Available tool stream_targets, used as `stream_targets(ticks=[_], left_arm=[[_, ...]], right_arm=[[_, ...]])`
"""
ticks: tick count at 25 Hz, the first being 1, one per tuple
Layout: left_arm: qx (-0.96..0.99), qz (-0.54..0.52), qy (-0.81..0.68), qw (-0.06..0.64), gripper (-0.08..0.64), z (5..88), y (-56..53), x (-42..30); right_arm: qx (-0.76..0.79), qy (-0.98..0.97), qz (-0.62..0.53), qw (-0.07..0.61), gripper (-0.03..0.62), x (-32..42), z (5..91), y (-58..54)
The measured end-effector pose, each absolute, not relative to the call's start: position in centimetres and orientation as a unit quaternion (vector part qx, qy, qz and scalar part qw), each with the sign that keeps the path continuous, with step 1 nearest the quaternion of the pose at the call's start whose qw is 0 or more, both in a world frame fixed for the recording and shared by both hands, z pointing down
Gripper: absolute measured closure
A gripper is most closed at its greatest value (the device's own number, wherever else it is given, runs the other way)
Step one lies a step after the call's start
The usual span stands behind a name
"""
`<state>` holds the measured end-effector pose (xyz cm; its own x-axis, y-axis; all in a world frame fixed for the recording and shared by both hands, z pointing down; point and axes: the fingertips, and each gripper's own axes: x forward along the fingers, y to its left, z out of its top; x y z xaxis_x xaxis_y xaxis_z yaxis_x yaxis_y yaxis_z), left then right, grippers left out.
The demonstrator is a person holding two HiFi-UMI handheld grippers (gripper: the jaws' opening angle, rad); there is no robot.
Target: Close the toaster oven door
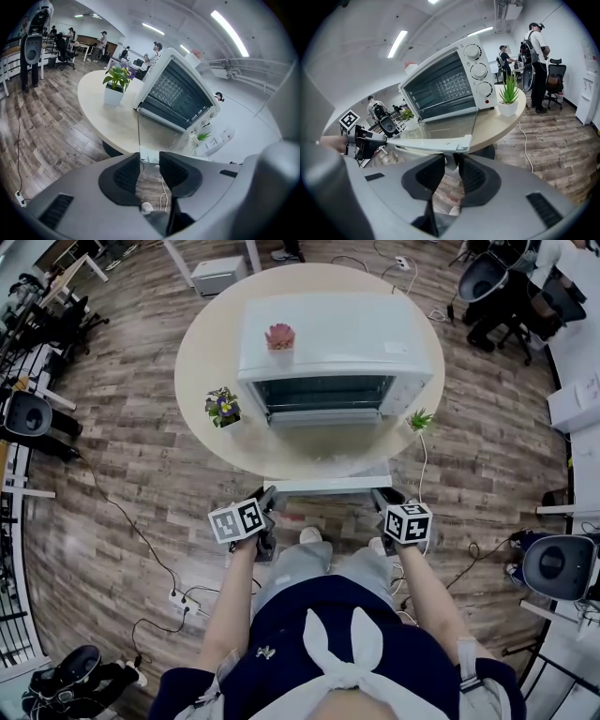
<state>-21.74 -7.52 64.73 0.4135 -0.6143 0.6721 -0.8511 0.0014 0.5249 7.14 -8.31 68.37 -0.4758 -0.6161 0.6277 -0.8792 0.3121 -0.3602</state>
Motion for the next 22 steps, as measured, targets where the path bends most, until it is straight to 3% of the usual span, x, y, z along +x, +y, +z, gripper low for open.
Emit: stream_targets(ticks=[22], left_arm=[[0.71,0.097,-0.525,0.459,0.424,62.1,-8.2,-21.8]], right_arm=[[0.478,-0.786,0.35,0.177,0.499,7.3,66.0,-8.7]])
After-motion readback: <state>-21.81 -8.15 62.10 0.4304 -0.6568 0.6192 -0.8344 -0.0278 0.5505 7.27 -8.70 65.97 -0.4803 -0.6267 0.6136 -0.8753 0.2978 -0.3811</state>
